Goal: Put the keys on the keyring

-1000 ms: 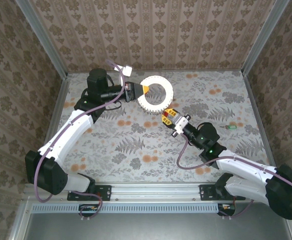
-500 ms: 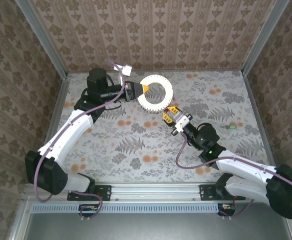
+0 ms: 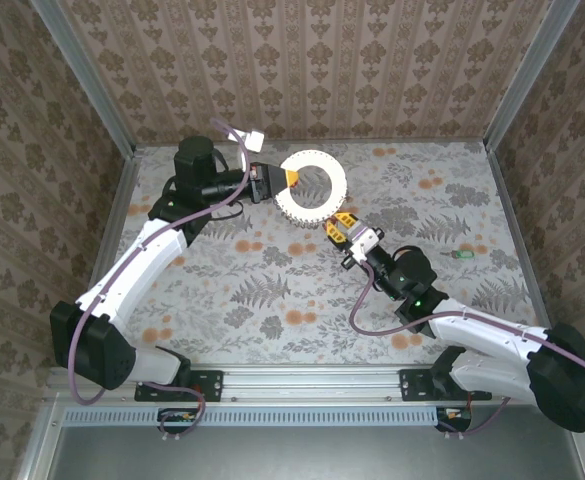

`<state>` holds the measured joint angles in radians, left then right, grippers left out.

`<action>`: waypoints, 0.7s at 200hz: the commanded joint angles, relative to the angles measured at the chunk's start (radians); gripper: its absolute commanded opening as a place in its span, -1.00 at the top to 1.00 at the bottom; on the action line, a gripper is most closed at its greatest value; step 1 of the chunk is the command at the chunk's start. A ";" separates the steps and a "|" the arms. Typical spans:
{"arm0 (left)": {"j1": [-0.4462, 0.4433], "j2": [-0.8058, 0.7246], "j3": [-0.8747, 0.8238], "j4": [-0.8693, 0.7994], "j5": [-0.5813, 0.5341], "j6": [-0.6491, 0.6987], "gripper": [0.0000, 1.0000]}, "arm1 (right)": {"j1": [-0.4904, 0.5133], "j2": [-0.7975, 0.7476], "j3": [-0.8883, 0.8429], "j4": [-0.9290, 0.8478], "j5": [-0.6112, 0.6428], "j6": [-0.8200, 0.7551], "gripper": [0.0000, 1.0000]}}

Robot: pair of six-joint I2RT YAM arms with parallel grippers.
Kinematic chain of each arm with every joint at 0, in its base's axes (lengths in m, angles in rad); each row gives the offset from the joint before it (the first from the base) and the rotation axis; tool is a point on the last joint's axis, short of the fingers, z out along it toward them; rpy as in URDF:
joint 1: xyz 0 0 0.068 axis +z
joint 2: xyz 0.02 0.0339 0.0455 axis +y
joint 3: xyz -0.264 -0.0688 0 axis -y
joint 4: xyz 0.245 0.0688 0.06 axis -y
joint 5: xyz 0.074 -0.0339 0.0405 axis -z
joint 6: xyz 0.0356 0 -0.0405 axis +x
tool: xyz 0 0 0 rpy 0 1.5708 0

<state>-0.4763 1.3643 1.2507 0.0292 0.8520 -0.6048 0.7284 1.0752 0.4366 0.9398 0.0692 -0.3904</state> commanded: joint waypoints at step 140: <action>0.002 -0.005 0.012 0.039 0.004 -0.015 1.00 | 0.004 0.033 0.004 0.054 0.009 0.010 0.85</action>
<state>-0.4763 1.3643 1.2507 0.0292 0.8524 -0.6052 0.7292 1.1156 0.4366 0.9405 0.0708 -0.3939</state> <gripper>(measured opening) 0.091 0.106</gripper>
